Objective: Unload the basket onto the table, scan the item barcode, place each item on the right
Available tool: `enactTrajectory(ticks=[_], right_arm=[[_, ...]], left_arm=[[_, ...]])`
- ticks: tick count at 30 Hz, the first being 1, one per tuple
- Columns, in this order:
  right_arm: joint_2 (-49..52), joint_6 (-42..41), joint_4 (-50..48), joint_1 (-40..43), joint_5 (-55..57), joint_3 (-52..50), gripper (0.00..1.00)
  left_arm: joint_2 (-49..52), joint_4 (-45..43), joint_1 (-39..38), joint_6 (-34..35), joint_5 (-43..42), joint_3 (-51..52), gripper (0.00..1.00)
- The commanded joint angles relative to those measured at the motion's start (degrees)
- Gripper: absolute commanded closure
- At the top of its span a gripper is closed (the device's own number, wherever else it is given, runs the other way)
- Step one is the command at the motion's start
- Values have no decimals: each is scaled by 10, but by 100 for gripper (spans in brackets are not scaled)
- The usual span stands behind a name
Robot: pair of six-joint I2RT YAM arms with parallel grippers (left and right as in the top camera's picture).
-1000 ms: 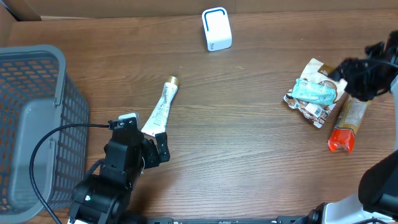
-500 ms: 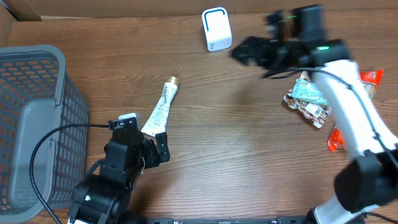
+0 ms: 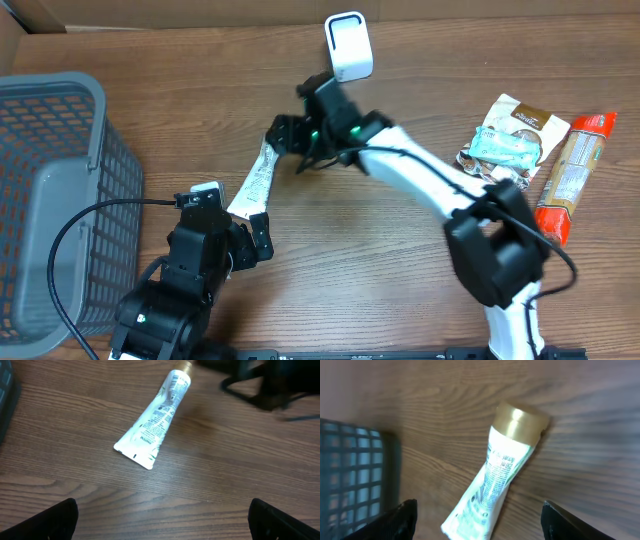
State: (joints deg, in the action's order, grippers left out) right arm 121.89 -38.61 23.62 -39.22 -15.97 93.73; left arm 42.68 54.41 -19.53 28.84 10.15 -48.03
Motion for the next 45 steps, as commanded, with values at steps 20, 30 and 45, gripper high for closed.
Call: enactTrajectory(ticks=[20, 30, 45], right_arm=[[94, -14, -49, -22, 26, 1, 72], [78, 91, -12, -14, -4, 1, 96], [-49, 190, 277, -1, 217, 0, 96]], left_arm=[[1, -2, 0, 10, 8, 0, 0], [1, -2, 0, 10, 8, 0, 0], [1, -2, 0, 10, 8, 0, 0]])
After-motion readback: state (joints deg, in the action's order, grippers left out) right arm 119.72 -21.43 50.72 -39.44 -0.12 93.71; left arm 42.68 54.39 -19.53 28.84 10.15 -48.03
